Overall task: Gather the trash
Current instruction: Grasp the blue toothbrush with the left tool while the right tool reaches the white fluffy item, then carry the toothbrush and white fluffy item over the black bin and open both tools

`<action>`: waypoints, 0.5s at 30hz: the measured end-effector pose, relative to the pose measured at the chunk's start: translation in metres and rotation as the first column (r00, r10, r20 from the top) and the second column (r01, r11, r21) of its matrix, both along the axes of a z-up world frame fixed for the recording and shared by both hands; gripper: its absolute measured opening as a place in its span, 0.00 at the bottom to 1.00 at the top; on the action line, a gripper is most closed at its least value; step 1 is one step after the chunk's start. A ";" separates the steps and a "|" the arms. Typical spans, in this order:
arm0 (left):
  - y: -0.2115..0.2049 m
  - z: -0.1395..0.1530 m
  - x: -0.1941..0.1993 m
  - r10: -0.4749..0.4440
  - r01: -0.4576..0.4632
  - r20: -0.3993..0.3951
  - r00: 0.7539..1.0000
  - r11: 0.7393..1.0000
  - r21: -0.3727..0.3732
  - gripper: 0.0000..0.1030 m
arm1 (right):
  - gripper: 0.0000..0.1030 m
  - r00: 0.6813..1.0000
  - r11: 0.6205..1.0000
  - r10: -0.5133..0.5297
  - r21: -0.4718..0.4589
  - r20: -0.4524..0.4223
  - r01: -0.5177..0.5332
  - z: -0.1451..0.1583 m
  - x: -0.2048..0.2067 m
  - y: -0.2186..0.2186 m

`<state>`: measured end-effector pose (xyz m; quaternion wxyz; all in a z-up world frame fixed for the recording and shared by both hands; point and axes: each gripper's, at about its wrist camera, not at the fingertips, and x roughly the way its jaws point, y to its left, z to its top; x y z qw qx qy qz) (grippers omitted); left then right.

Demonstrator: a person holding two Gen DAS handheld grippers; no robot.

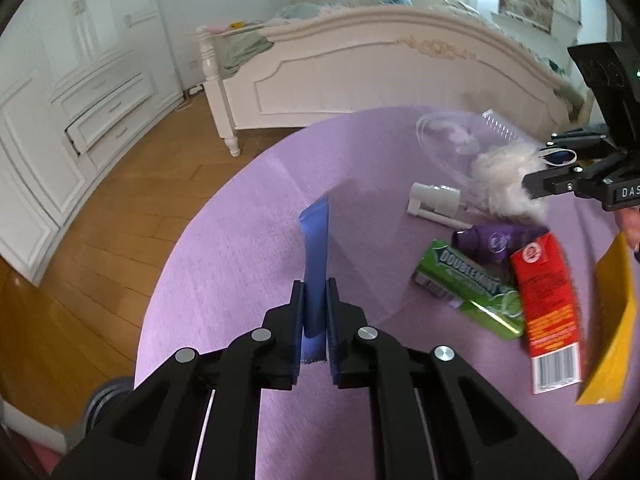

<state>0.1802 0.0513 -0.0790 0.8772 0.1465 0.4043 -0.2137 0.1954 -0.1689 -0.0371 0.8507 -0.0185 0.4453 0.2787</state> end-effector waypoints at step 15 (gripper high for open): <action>0.058 0.033 -0.062 0.241 -0.236 0.003 0.971 0.952 -0.193 0.11 | 0.37 0.993 0.988 0.110 0.107 0.034 -0.113 0.060 -0.020 0.080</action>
